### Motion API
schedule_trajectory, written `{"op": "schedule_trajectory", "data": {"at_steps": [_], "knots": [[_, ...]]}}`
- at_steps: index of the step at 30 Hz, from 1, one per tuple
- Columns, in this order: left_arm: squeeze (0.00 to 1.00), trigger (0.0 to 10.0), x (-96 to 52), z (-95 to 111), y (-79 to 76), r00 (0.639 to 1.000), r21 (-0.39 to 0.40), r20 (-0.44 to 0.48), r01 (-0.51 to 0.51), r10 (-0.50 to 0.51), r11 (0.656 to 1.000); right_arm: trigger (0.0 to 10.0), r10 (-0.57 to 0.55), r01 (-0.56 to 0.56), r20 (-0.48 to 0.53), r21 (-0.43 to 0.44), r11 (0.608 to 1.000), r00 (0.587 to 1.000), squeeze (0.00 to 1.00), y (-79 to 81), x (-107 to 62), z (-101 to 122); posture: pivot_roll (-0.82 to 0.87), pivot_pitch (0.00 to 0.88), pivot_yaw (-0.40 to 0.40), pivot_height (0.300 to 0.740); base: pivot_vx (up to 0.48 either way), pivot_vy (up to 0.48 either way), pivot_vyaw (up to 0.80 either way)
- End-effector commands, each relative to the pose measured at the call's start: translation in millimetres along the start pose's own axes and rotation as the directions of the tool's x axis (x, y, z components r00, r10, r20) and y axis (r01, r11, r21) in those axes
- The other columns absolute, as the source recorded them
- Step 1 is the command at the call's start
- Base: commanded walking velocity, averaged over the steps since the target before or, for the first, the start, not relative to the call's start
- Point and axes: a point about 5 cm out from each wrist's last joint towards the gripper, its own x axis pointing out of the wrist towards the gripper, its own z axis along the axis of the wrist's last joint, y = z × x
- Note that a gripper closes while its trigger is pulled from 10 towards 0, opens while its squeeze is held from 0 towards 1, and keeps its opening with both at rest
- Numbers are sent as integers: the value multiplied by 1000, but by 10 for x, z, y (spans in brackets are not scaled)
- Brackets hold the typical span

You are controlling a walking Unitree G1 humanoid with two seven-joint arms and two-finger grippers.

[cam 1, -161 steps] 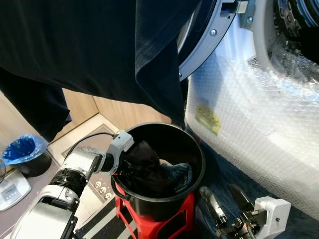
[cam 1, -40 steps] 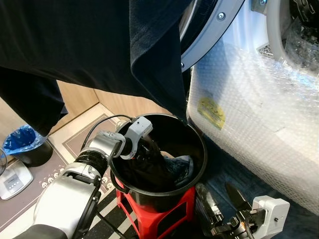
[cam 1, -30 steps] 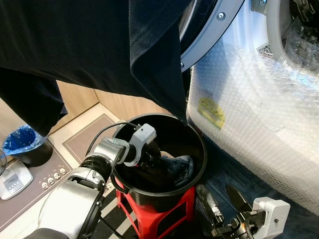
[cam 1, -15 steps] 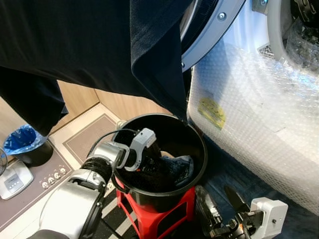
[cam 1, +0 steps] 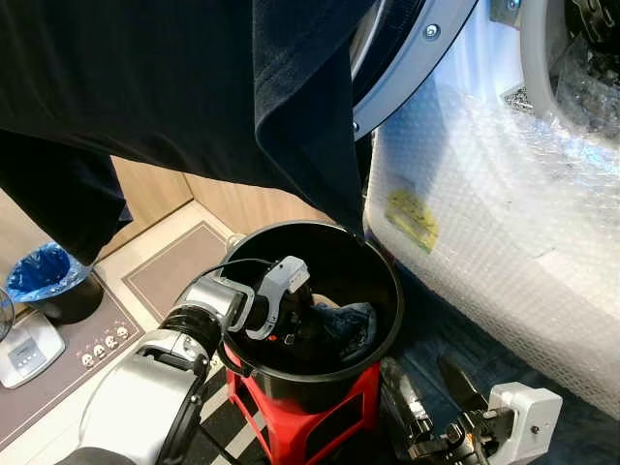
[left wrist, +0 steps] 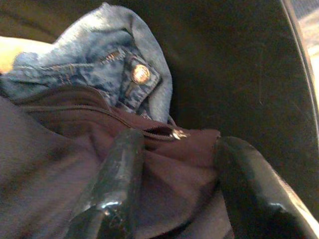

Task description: Clothes washing

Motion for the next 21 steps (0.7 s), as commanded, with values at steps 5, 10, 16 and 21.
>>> {"op": "schedule_trajectory", "data": {"at_steps": [5, 10, 16, 21], "knots": [[0, 0, -36, -98, 20, 998, 22, -56, 31, -29, 999, 10000, -15, 15, -25, 12, 1000, 1000, 0, -4, -21, -67, -237, 256, 70, 740, 0, 0, 0], [0, 0, -51, -150, 25, 995, 34, -88, 55, -52, 998, 10000, -16, 16, -24, 13, 1000, 1000, 0, -3, -16, -66, -236, 258, 74, 740, 0, 0, 0], [0, 0, -66, -203, 47, 993, 30, -105, 48, -44, 998, 10000, -16, 17, -25, 12, 1000, 1000, 0, -5, -21, -68, -236, 259, 73, 740, 0, 0, 0], [0, 0, -81, -215, 56, 993, 33, -112, 49, -45, 998, 10000, -16, 16, -25, 12, 1000, 1000, 0, -8, -19, -71, -234, 257, 72, 740, 0, 0, 0]]}}
